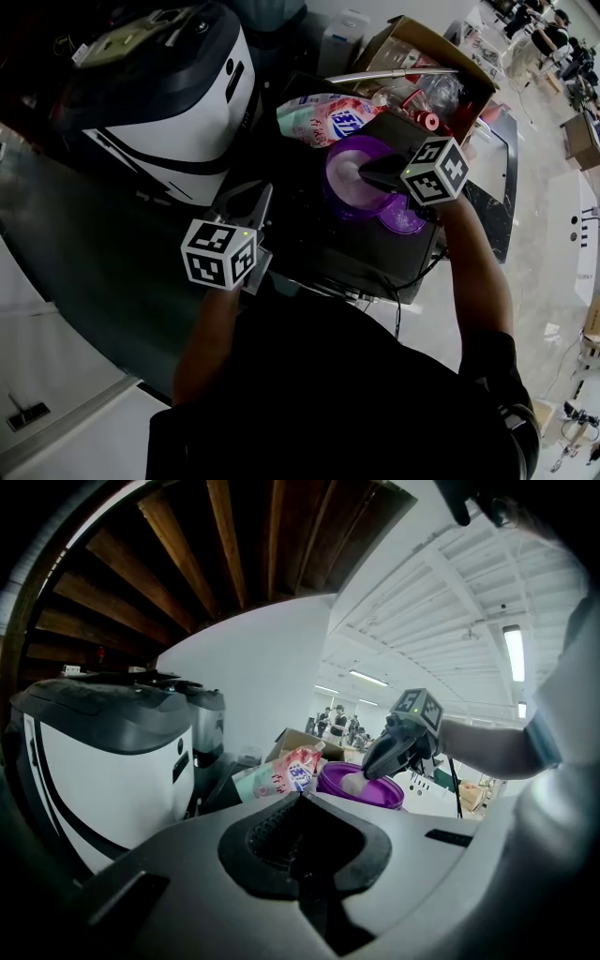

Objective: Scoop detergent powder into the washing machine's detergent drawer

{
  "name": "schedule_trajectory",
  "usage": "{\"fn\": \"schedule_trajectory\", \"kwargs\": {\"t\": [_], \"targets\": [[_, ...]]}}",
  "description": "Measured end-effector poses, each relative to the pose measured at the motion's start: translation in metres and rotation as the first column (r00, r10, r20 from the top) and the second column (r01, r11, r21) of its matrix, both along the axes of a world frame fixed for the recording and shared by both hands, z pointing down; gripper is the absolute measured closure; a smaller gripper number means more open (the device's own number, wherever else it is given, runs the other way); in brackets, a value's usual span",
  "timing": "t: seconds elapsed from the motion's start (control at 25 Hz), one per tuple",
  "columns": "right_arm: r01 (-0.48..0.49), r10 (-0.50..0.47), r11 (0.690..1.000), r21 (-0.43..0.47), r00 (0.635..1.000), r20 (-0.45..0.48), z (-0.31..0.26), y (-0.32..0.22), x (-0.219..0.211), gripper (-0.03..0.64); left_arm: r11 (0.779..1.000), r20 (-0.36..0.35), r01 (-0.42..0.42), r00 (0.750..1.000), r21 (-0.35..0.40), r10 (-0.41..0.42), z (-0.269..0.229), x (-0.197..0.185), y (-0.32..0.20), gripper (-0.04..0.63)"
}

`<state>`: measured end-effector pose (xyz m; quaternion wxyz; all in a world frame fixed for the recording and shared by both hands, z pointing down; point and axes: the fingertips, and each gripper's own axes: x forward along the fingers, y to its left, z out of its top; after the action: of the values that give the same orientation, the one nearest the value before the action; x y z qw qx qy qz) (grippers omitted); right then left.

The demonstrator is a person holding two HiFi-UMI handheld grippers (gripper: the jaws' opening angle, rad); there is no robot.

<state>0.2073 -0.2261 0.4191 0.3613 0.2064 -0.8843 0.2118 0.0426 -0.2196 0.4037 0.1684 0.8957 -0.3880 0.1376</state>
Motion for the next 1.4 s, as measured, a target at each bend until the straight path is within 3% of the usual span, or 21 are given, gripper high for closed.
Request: {"fn": "schedule_trajectory", "kwargs": {"t": [0.12, 0.44, 0.8, 1.2, 1.4], "targets": [[-0.048, 0.048, 0.999, -0.002, 0.998, 0.028, 0.000, 0.000, 0.014, 0.595, 1.000, 0.002, -0.003, 1.000, 0.002, 0.003, -0.001, 0.006, 0.003, 0.588], [-0.185, 0.186, 0.982, -0.023, 0.957, 0.222, -0.015, 0.000, 0.042, 0.595, 1.000, 0.012, -0.013, 1.000, 0.004, 0.013, -0.002, 0.028, 0.013, 0.586], [-0.241, 0.243, 0.969, -0.060, 0.868, 0.433, -0.032, 0.009, 0.055, 0.595, 1.000, 0.050, 0.019, 0.999, -0.010, -0.019, 0.001, 0.039, 0.029, 0.588], [-0.308, 0.319, 0.945, -0.113, 0.778, 0.542, -0.034, 0.013, 0.053, 0.595, 0.999, 0.042, 0.050, 0.998, 0.020, -0.051, -0.011, 0.023, 0.026, 0.586], [-0.328, 0.327, 0.939, -0.102, 0.762, 0.559, -0.045, 0.019, 0.041, 0.595, 0.998, 0.034, 0.053, 0.998, 0.032, -0.054, -0.016, 0.001, 0.025, 0.588]]}}
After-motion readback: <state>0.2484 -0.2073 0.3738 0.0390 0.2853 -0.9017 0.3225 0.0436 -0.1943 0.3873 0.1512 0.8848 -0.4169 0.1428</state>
